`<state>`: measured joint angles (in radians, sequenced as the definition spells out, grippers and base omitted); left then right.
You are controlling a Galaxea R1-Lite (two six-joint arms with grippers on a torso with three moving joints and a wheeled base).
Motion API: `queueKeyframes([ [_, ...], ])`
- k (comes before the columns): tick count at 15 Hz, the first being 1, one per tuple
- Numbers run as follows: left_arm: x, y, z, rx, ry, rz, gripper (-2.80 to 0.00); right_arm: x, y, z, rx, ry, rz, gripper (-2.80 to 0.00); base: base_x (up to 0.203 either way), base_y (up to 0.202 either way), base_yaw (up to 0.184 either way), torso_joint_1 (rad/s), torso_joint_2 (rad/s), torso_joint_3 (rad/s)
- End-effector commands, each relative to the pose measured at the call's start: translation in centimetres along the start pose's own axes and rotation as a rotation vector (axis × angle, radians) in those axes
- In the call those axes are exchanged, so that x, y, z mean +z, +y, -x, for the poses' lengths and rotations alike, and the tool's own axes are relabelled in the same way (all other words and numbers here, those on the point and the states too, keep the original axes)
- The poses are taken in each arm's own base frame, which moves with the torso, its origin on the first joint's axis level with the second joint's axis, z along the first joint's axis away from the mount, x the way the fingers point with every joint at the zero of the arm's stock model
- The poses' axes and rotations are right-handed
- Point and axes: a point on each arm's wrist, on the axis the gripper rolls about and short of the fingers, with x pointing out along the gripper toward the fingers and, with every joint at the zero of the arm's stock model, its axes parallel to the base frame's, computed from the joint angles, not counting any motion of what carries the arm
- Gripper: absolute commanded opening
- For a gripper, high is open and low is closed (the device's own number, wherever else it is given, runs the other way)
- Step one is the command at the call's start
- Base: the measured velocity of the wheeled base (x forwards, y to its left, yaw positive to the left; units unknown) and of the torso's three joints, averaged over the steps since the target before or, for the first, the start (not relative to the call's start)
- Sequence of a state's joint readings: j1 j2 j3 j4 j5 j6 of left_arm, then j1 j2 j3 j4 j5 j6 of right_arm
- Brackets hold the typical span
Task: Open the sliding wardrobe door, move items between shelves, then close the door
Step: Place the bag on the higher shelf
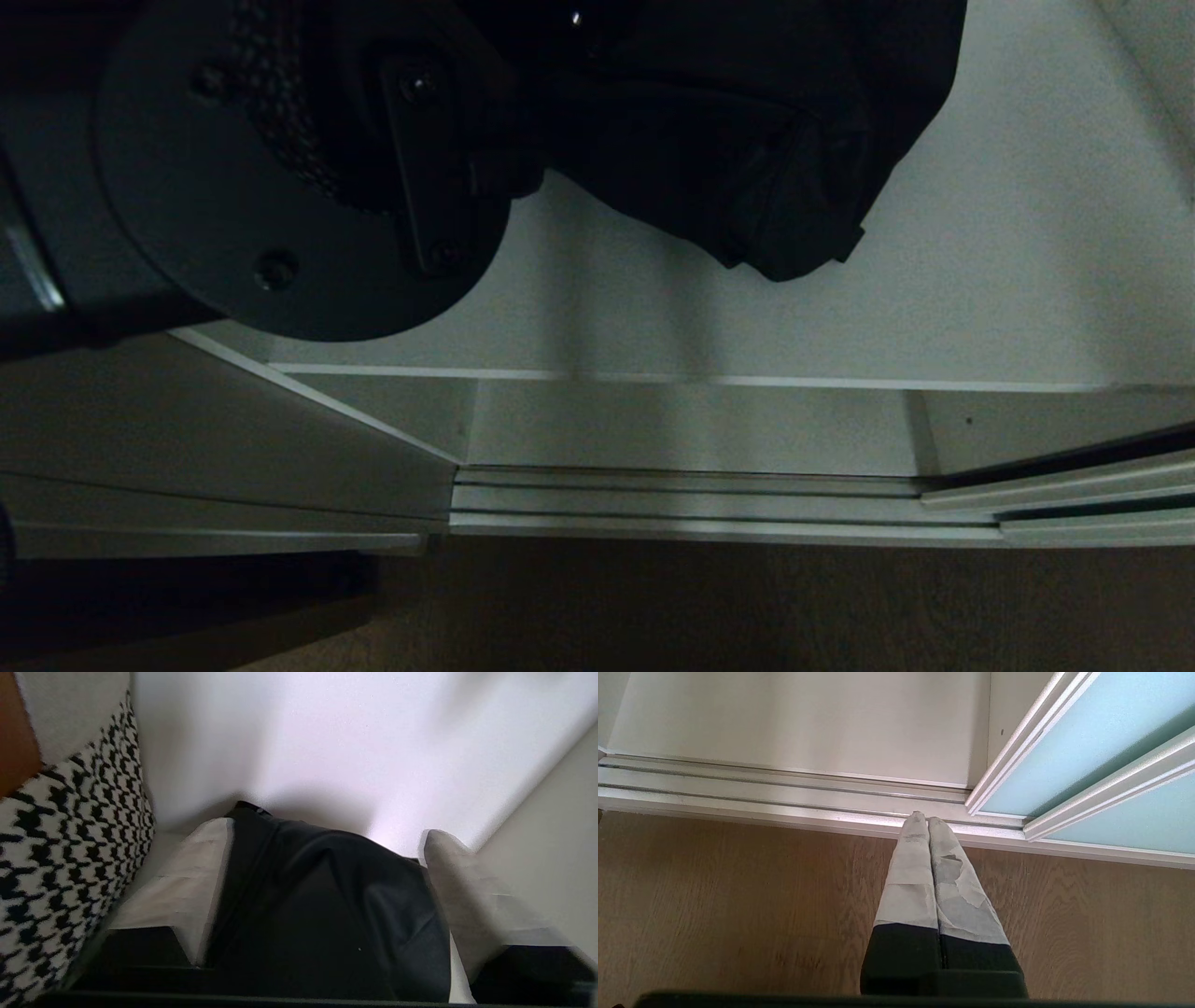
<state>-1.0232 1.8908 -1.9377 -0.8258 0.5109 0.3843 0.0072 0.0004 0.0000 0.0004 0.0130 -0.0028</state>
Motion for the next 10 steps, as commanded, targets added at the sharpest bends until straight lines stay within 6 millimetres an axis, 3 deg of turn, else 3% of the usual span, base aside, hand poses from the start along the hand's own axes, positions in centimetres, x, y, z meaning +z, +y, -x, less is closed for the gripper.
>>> queueKeyframes([
  [1,0.3,0.2,0.0,0.005,-0.007,0.004,-2.80,0.0,0.0,0.0,0.001,-0.004,0.000,-2.80,0.000,0.000,0.000,0.000,0.00,0.000],
  [2,0.8,0.4,0.1,-0.016,0.020,0.005,-2.80,0.0,0.0,0.0,0.001,-0.004,0.000,-2.80,0.000,0.000,0.000,0.000,0.00,0.000],
  [5,0.4,0.7,1.5,-0.186,0.344,-0.111,-2.80,0.0,0.0,0.0,0.001,-0.004,0.000,-2.80,0.000,0.000,0.000,0.000,0.00,0.000],
  [10,0.9,1.0,1.9,-0.220,0.379,-0.097,-2.80,0.0,0.0,0.0,0.001,-0.004,0.000,-2.80,0.000,0.000,0.000,0.000,0.00,0.000],
])
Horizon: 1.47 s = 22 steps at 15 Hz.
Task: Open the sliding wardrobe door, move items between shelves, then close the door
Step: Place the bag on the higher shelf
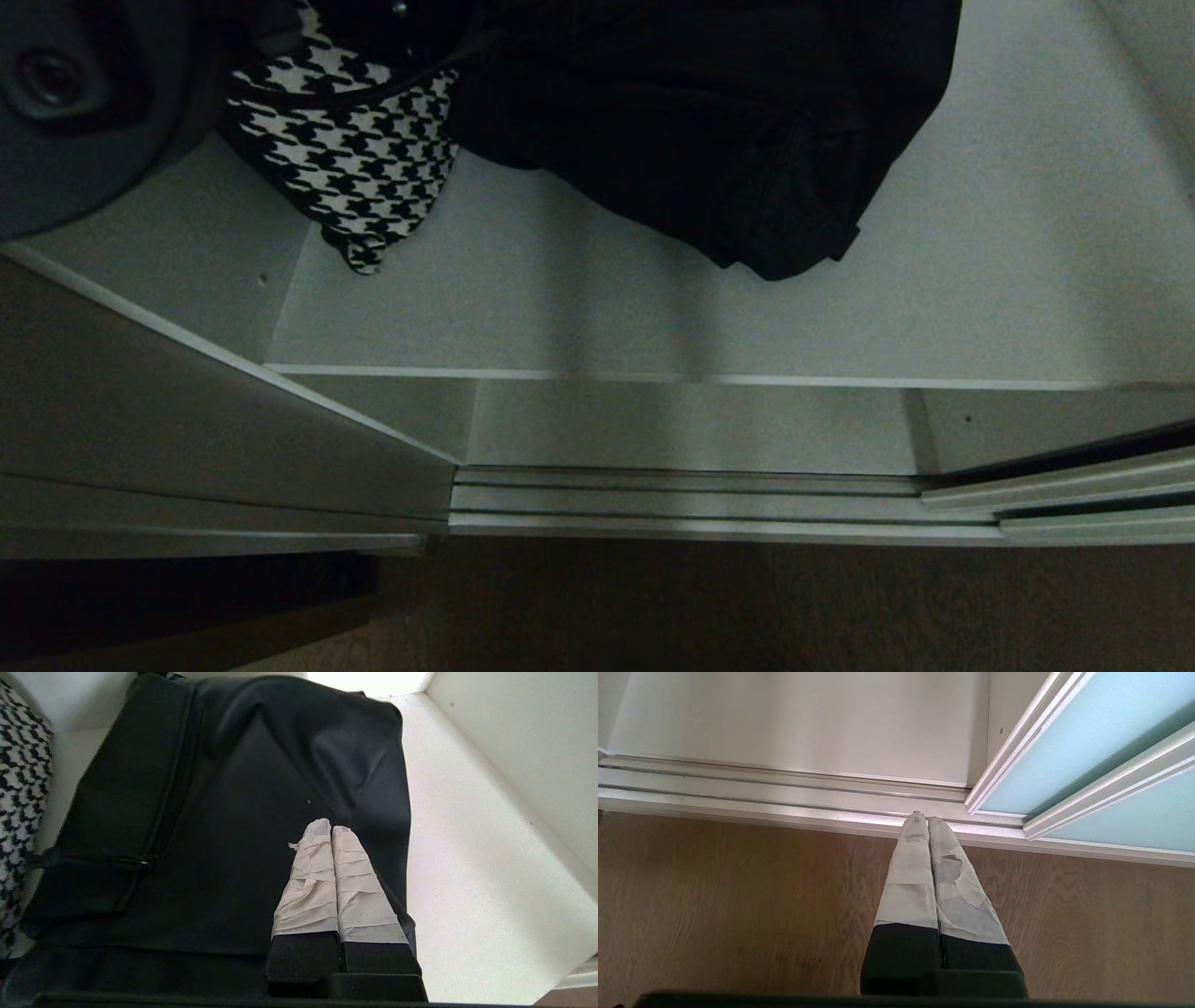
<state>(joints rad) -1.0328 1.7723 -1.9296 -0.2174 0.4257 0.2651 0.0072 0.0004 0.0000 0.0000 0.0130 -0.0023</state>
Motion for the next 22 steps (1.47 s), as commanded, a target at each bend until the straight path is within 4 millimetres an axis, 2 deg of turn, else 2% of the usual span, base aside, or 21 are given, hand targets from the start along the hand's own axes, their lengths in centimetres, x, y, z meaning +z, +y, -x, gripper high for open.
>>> queueKeyframes([
  [1,0.7,0.4,0.4,0.008,-0.015,0.006,-2.80,0.0,0.0,0.0,0.001,-0.003,0.001,-2.80,0.000,0.000,0.000,0.000,0.00,0.000],
  [2,0.7,0.2,0.7,-0.005,-0.001,0.000,-2.80,0.0,0.0,0.0,0.001,-0.003,0.001,-2.80,0.000,0.000,0.000,0.000,0.00,0.000],
  [3,1.7,0.1,2.2,-0.042,0.013,-0.001,-2.80,0.0,0.0,0.0,0.001,-0.003,0.001,-2.80,0.000,0.000,0.000,0.000,0.00,0.000],
  [5,5.1,1.9,6.6,-0.100,-0.005,0.015,-2.80,0.0,0.0,0.0,0.001,-0.003,0.001,-2.80,0.000,0.000,0.000,0.000,0.00,0.000],
  [6,5.7,2.5,8.4,-0.139,0.010,0.009,-2.80,0.0,0.0,0.0,0.001,-0.003,0.001,-2.80,0.000,0.000,0.000,0.000,0.00,0.000],
  [7,5.4,2.4,9.3,-0.184,0.044,-0.009,-2.80,0.0,0.0,0.0,0.001,-0.003,0.001,-2.80,0.000,0.000,0.000,0.000,0.00,0.000],
  [10,5.9,3.1,10.0,-0.166,0.068,-0.006,-2.80,0.0,0.0,0.0,0.001,-0.003,0.001,-2.80,0.000,0.000,0.000,0.000,0.00,0.000],
  [21,5.0,2.8,9.6,-0.068,0.113,-0.002,-2.80,0.0,0.0,0.0,0.001,-0.003,0.001,-2.80,0.000,0.000,0.000,0.000,0.00,0.000],
  [22,4.4,2.6,9.7,-0.076,0.134,-0.015,-2.80,0.0,0.0,0.0,0.001,-0.003,0.001,-2.80,0.000,0.000,0.000,0.000,0.00,0.000],
])
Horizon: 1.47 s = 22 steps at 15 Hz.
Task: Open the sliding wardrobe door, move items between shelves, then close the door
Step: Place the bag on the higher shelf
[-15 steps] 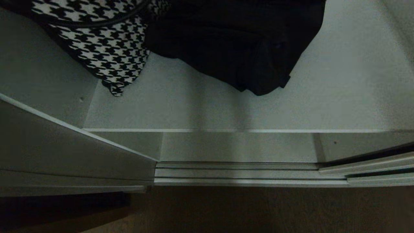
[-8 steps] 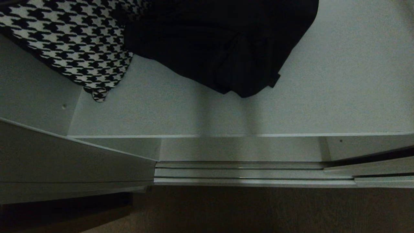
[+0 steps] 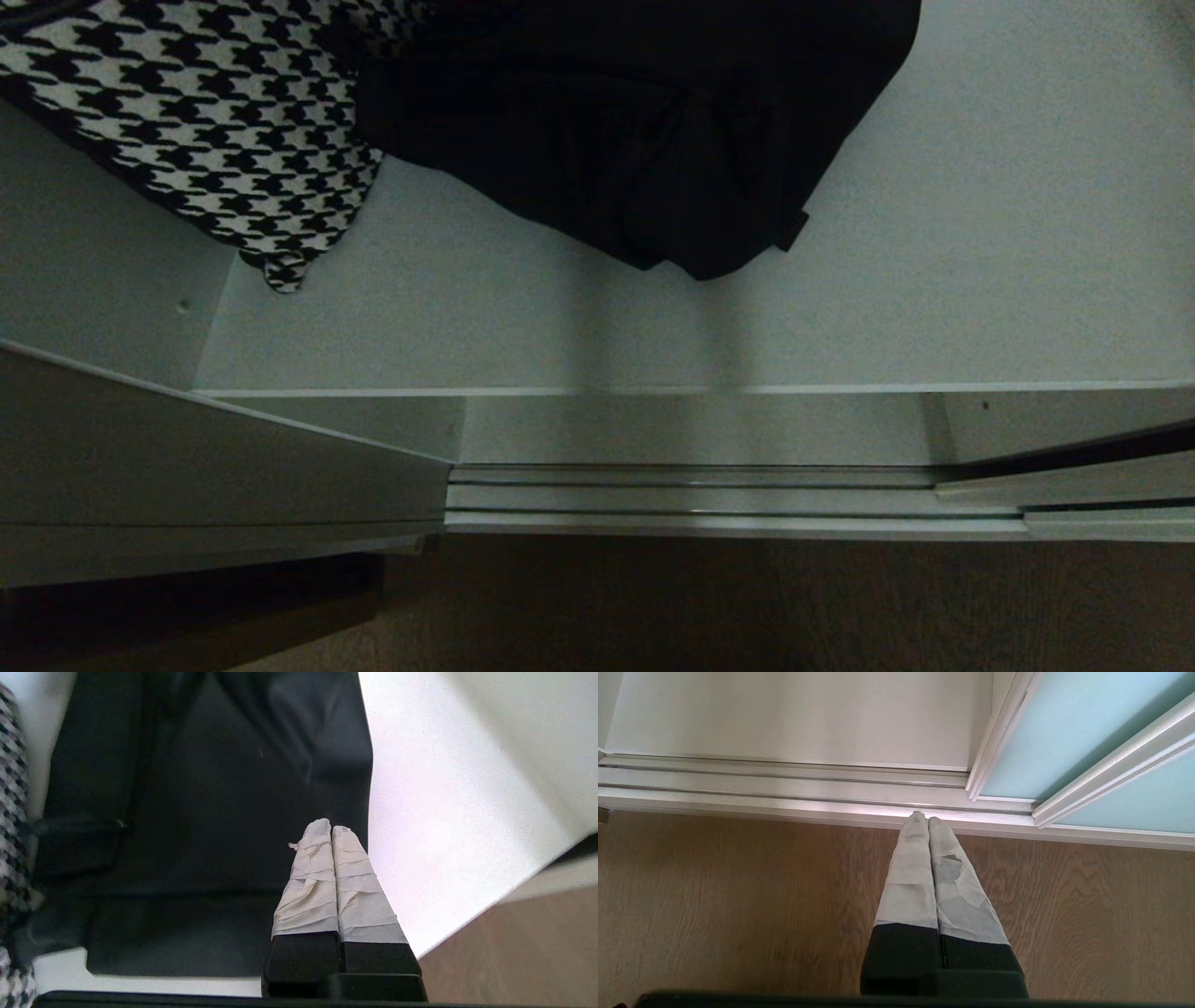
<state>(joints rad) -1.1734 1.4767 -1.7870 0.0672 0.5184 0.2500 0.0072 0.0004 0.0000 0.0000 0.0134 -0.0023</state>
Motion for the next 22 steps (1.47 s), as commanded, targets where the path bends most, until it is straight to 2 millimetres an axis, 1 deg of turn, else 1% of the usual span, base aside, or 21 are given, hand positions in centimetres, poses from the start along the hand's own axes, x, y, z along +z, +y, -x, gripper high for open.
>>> queueKeyframes([
  [1,-0.8,0.0,0.4,-0.005,0.026,-0.015,-2.80,0.0,0.0,0.0,0.001,-0.003,0.001,-2.80,0.000,0.000,0.000,0.000,0.00,0.000],
  [5,-0.7,0.1,0.5,-0.003,0.018,-0.011,-2.80,0.0,0.0,0.0,0.001,-0.003,0.001,-2.80,0.000,0.000,0.000,0.000,0.00,0.000],
  [7,0.6,0.7,0.7,0.023,-0.076,0.041,-2.80,0.0,0.0,0.0,0.001,-0.003,0.001,-2.80,0.000,0.000,0.000,0.000,0.00,0.000],
  [9,0.9,0.8,0.8,0.030,-0.105,0.057,-2.80,0.0,0.0,0.0,0.001,-0.003,0.001,-2.80,-0.143,0.000,0.011,0.006,0.00,0.000],
  [12,0.9,0.8,0.8,0.030,-0.106,0.057,-2.80,0.0,0.0,0.0,0.001,-0.003,0.001,-2.80,-0.165,0.000,0.000,0.004,0.00,0.002],
  [13,1.1,1.0,1.2,0.032,-0.112,0.062,-2.80,0.0,0.0,0.0,0.001,-0.003,0.001,-2.80,0.000,0.000,0.000,0.000,0.00,0.000],
  [15,0.9,1.1,1.3,0.031,-0.110,0.063,-2.80,0.0,0.0,0.0,0.001,-0.003,0.001,-2.80,-0.029,0.000,0.011,-0.018,-0.02,0.010],
  [20,1.0,1.1,1.4,0.034,-0.120,0.065,-2.80,0.0,0.0,0.0,0.001,-0.003,0.001,-2.80,0.000,0.000,0.000,0.002,0.01,-0.002],
  [22,0.8,0.9,1.1,0.043,-0.149,0.069,-2.80,0.0,0.0,0.0,0.001,-0.003,0.001,-2.80,0.000,0.000,0.000,0.000,0.00,0.000],
])
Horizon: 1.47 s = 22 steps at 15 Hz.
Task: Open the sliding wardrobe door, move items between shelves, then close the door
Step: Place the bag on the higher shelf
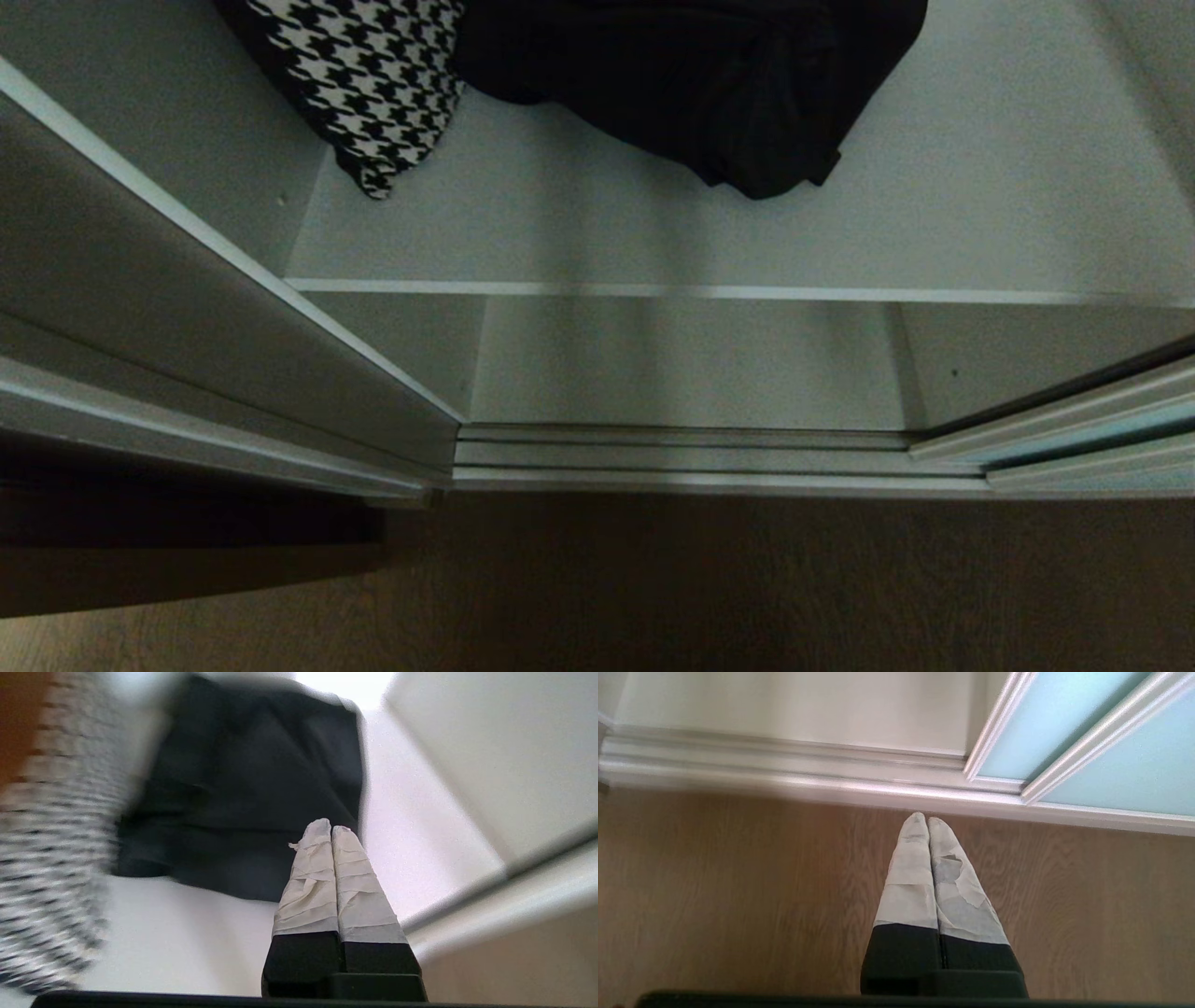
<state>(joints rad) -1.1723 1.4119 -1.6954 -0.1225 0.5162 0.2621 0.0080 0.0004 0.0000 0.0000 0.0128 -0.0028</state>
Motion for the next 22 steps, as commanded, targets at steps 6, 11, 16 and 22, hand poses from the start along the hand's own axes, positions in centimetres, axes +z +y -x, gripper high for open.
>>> queueKeyframes([
  [6,-0.6,-0.4,-0.5,0.015,-0.023,-0.003,-2.80,0.0,0.0,0.0,0.001,-0.003,0.000,-2.80,-0.131,0.000,-0.001,0.004,0.00,0.000],
  [11,-0.8,-0.4,-0.5,0.015,-0.015,-0.008,-2.80,0.0,0.0,0.0,0.001,-0.003,0.000,-2.80,-0.130,0.000,-0.001,0.002,0.00,0.005],
  [16,0.3,0.4,0.4,0.030,-0.064,-0.079,-2.80,0.0,0.0,0.0,0.001,-0.003,0.000,-2.80,0.000,0.000,0.000,0.000,0.00,0.000],
  [22,1.6,2.4,3.3,0.034,-0.098,-0.117,-2.80,0.0,0.0,0.0,0.001,-0.003,0.000,-2.80,0.000,0.000,0.000,0.000,0.00,0.000],
])
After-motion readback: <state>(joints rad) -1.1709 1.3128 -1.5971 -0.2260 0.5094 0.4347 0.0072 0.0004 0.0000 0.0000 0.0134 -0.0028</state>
